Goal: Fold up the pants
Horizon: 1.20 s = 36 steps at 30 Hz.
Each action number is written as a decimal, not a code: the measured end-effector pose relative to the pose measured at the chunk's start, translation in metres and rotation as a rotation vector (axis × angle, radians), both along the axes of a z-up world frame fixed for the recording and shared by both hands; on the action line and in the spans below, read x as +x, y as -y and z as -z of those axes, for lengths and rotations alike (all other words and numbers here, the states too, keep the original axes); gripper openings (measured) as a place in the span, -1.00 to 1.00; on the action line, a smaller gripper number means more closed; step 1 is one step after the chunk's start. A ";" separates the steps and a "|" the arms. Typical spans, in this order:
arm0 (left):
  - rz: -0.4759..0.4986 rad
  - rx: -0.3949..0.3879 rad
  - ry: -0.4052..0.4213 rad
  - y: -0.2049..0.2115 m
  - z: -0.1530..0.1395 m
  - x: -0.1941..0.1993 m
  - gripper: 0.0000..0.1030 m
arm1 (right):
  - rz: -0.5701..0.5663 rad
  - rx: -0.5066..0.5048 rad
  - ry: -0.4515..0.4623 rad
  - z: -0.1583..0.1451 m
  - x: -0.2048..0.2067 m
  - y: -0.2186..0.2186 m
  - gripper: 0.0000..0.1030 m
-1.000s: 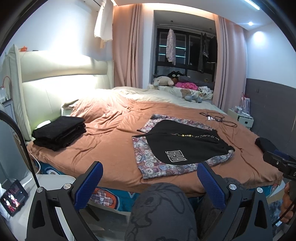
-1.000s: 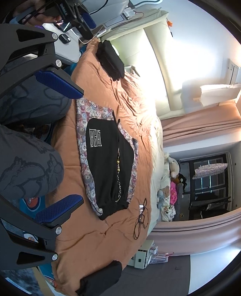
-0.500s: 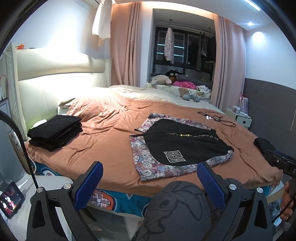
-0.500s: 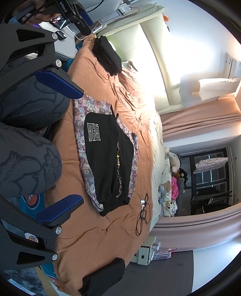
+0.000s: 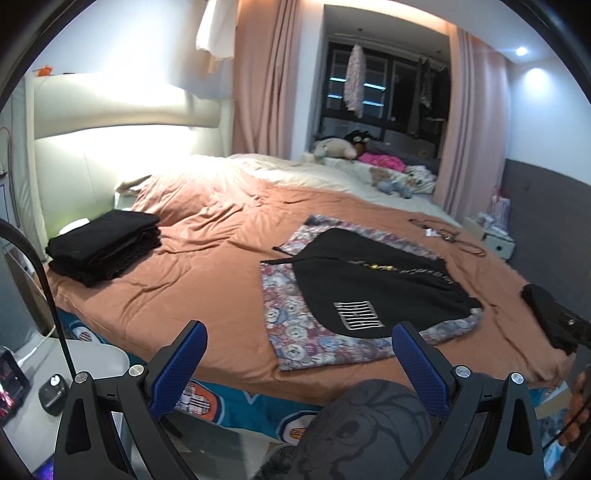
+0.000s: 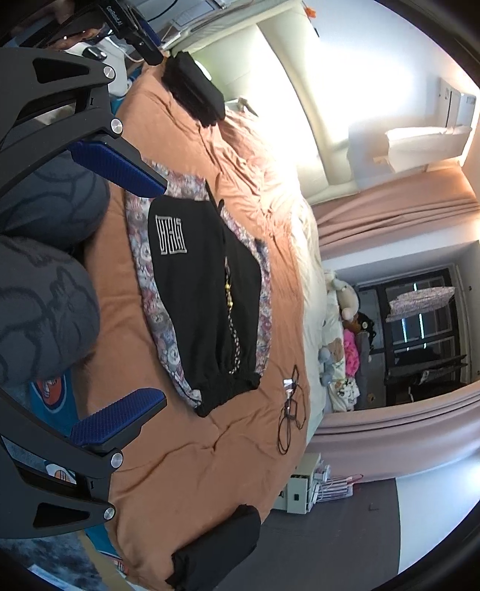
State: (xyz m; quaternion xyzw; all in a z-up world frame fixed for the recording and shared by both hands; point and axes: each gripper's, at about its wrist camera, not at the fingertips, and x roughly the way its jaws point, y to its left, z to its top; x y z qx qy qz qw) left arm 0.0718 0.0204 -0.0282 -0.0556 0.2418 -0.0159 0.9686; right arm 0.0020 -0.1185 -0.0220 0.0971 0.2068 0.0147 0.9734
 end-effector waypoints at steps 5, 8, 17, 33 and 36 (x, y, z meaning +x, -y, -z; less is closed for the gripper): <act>-0.010 0.020 -0.071 0.003 0.014 0.029 0.97 | 0.009 0.068 -0.030 0.006 0.031 0.013 1.00; 0.000 0.051 -0.117 0.008 0.019 0.045 0.97 | 0.013 0.071 -0.052 0.007 0.048 0.022 1.00; 0.041 0.053 -0.189 0.005 0.037 0.085 0.97 | -0.007 0.077 -0.101 0.004 0.090 0.051 1.00; 0.087 -0.193 -0.431 -0.020 0.098 0.140 0.33 | 0.009 0.153 -0.156 0.032 0.136 0.119 1.00; 0.072 -0.223 -0.463 -0.028 0.107 0.140 0.29 | -0.005 0.187 -0.165 0.039 0.143 0.131 1.00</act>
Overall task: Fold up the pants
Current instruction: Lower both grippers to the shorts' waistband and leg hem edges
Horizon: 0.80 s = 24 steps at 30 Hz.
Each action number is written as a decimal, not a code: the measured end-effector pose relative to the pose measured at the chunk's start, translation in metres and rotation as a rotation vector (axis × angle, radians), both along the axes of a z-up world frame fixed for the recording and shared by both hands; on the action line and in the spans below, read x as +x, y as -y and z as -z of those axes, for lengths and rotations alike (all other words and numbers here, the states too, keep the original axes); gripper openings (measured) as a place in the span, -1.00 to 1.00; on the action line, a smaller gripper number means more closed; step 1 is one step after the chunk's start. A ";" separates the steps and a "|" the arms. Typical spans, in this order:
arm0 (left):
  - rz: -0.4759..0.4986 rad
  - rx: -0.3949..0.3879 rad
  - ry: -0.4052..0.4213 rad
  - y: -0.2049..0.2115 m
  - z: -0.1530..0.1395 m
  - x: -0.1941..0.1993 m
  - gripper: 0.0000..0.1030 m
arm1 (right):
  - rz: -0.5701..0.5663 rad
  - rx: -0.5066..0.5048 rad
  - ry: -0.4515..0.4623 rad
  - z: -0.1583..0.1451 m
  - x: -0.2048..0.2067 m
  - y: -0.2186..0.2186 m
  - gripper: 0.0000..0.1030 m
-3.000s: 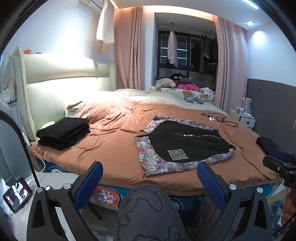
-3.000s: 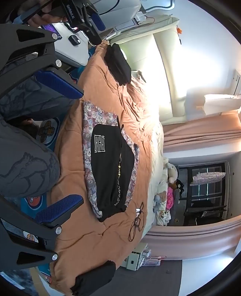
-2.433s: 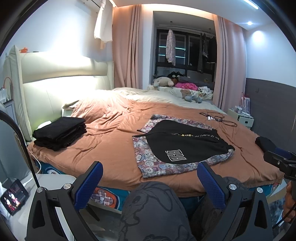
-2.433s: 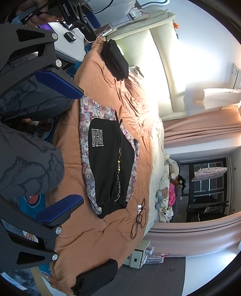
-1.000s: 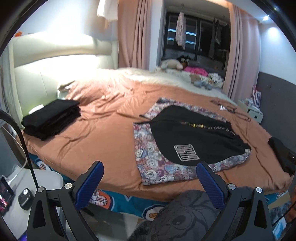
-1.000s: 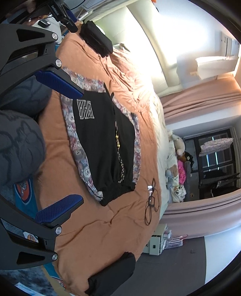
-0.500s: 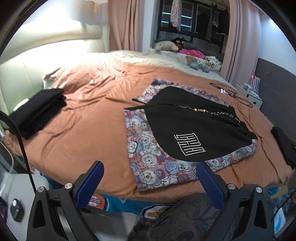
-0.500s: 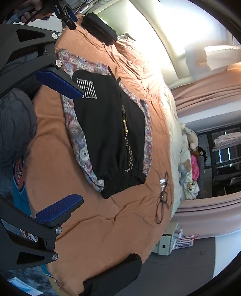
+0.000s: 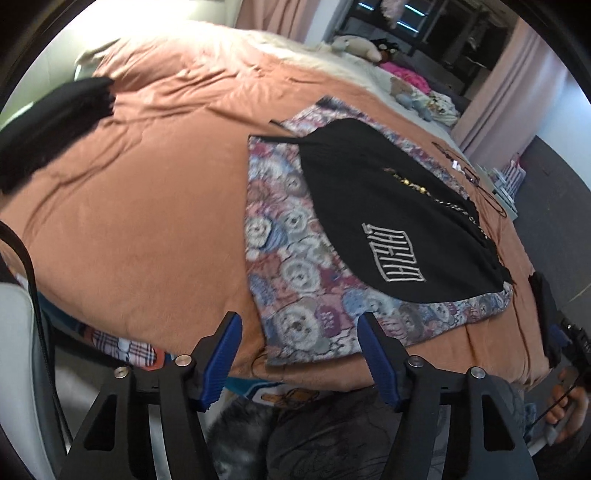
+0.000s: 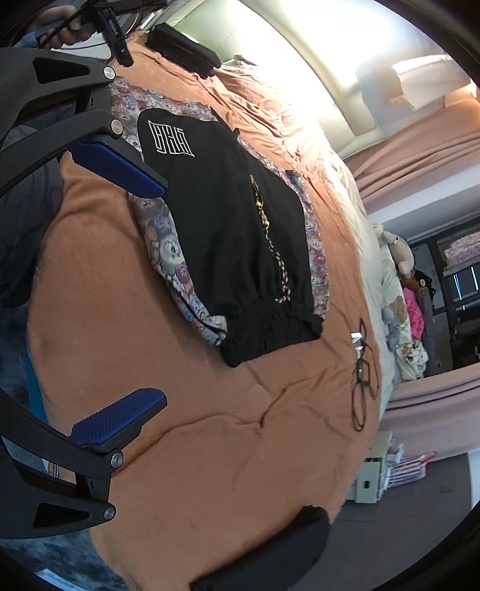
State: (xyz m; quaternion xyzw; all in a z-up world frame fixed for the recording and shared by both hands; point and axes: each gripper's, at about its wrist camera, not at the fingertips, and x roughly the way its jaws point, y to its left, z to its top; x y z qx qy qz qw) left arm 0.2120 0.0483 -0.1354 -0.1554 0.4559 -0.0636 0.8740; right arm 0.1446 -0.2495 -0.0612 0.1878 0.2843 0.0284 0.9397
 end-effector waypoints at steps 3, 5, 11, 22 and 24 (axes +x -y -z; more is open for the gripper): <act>-0.007 -0.033 -0.033 -0.006 0.008 -0.001 0.21 | -0.008 0.027 -0.007 0.006 0.005 0.011 1.00; -0.009 -0.067 -0.056 -0.009 0.014 0.000 0.16 | -0.011 0.036 -0.009 0.008 0.010 0.015 1.00; 0.013 -0.149 -0.095 -0.009 0.025 -0.005 0.16 | -0.038 0.064 -0.029 0.016 0.023 0.024 0.92; 0.015 -0.292 -0.160 -0.005 0.051 -0.001 0.16 | -0.086 0.101 -0.075 0.028 0.036 0.030 0.92; 0.009 -0.304 -0.156 -0.005 0.052 0.000 0.16 | -0.087 0.108 -0.081 0.030 0.037 0.033 0.92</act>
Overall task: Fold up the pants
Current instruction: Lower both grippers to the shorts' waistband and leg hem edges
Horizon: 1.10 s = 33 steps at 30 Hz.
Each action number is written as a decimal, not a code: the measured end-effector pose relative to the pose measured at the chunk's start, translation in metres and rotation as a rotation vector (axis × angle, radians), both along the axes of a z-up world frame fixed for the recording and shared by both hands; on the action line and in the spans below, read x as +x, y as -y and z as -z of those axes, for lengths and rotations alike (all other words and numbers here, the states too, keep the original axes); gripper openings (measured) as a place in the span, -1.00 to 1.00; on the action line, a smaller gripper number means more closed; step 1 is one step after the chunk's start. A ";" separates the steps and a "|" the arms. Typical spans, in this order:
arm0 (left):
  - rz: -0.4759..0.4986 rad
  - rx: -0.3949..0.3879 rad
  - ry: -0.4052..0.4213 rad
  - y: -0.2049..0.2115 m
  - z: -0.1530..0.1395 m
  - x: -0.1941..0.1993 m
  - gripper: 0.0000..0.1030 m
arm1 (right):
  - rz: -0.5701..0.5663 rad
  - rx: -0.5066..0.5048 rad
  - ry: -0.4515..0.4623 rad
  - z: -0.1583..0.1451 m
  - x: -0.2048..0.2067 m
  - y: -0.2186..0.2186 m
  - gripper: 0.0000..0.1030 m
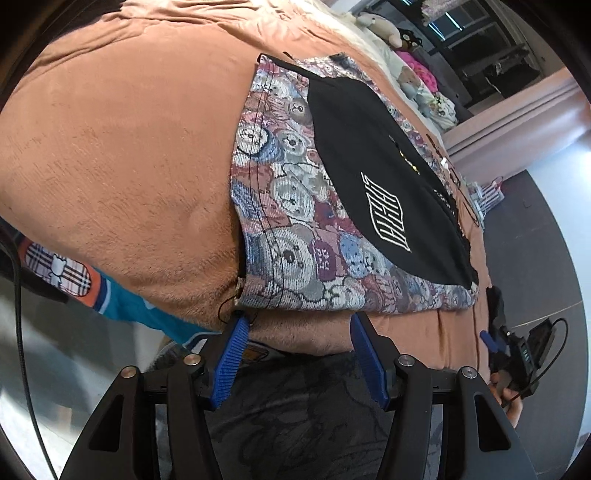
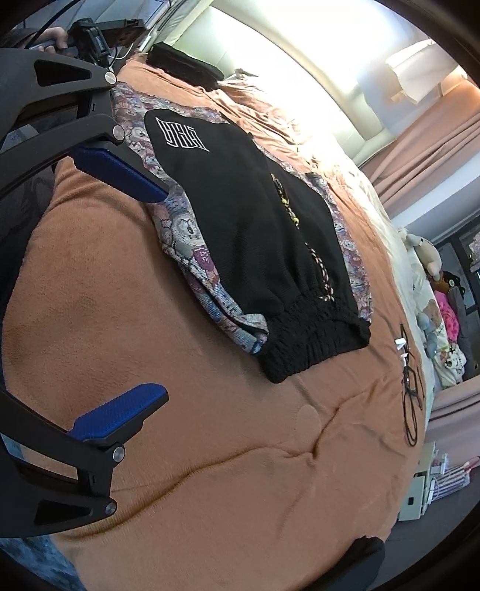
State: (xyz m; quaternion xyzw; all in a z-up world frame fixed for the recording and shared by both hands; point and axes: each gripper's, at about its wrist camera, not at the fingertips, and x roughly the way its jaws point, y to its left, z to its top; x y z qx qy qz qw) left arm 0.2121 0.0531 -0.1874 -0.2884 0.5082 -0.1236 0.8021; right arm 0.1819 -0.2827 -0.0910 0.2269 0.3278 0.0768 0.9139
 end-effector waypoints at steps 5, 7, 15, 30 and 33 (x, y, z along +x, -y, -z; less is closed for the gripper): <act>-0.017 -0.025 0.053 -0.003 -0.010 -0.001 0.16 | -0.003 0.008 -0.008 0.000 0.008 -0.002 0.92; -0.027 0.001 0.064 -0.004 -0.013 0.000 0.16 | -0.008 0.005 -0.010 0.000 0.010 -0.001 0.92; -0.065 -0.020 0.074 -0.012 -0.005 0.016 0.16 | -0.009 0.006 -0.022 0.002 0.018 -0.011 0.92; -0.117 -0.148 0.025 -0.022 0.007 0.012 -0.29 | -0.004 0.104 -0.044 0.018 0.042 -0.003 0.76; -0.148 -0.133 0.018 -0.024 0.007 0.014 -0.50 | 0.012 0.132 -0.044 0.020 0.048 0.004 0.54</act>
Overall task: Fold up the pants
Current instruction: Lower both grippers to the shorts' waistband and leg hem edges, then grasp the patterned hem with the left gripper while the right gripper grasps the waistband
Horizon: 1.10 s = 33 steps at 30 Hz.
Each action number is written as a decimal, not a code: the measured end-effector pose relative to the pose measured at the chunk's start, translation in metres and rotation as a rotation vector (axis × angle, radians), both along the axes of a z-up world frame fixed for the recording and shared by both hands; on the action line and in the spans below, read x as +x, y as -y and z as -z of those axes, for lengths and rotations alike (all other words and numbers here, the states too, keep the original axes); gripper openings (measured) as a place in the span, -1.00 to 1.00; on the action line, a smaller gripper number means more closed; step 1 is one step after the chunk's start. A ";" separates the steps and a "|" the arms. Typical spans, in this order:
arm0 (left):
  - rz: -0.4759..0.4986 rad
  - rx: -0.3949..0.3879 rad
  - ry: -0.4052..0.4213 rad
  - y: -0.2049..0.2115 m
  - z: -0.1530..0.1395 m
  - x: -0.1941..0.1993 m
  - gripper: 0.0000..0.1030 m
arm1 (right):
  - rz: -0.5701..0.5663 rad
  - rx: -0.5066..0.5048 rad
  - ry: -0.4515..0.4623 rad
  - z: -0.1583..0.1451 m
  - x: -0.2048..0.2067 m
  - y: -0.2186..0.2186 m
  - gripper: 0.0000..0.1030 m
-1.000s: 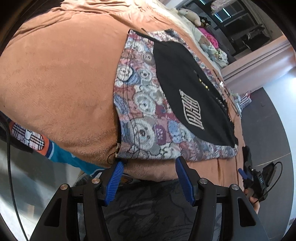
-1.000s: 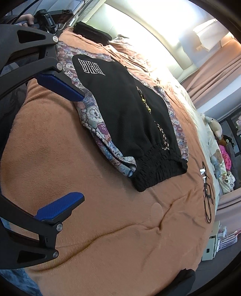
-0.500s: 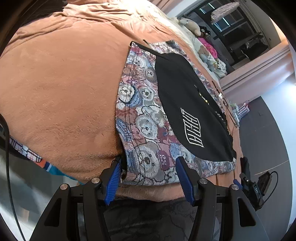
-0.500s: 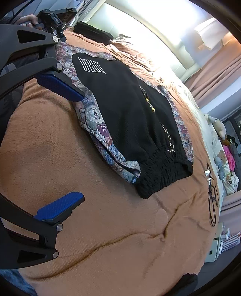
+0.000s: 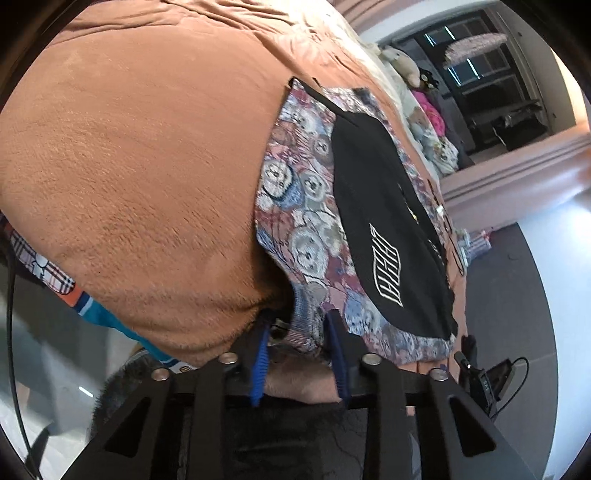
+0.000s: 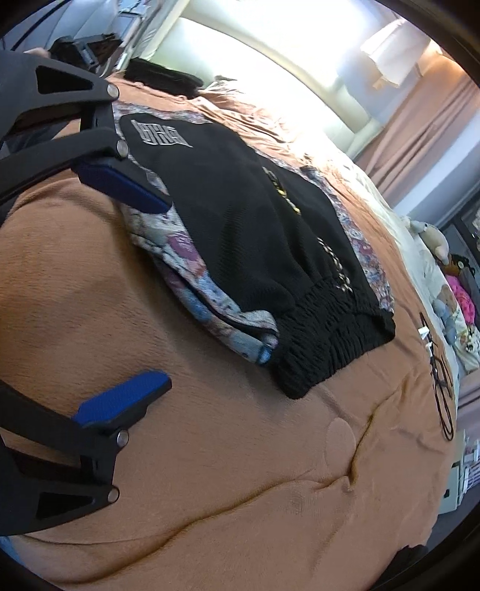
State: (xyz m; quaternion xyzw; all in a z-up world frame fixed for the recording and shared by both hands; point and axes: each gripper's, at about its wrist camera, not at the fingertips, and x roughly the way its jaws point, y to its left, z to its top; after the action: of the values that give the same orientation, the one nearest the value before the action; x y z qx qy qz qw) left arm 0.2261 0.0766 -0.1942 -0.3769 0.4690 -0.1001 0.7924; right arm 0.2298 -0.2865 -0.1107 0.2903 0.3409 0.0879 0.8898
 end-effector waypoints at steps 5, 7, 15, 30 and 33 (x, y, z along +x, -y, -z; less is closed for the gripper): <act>0.004 0.038 -0.007 0.001 -0.004 0.000 -0.77 | 0.022 0.048 -0.010 0.004 0.008 0.009 0.31; 0.000 0.042 0.000 0.000 -0.008 -0.001 -0.81 | 0.026 0.068 -0.013 0.005 0.013 0.013 0.22; -0.013 0.064 0.054 0.001 -0.036 0.000 -0.85 | 0.006 0.141 -0.038 0.005 0.025 0.024 -0.82; -0.020 0.081 0.145 0.002 -0.074 0.023 -0.86 | 0.002 0.137 0.025 -0.020 0.013 0.029 -0.93; -0.019 0.077 0.172 -0.001 -0.085 0.032 -0.86 | 0.016 0.137 0.036 -0.028 0.011 0.030 -0.94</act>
State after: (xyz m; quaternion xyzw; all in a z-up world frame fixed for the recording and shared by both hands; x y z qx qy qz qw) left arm 0.2578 0.0779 -0.1087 -0.3407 0.3991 -0.1064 0.8446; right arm 0.2405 -0.3162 -0.0826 0.3517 0.3158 0.1092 0.8744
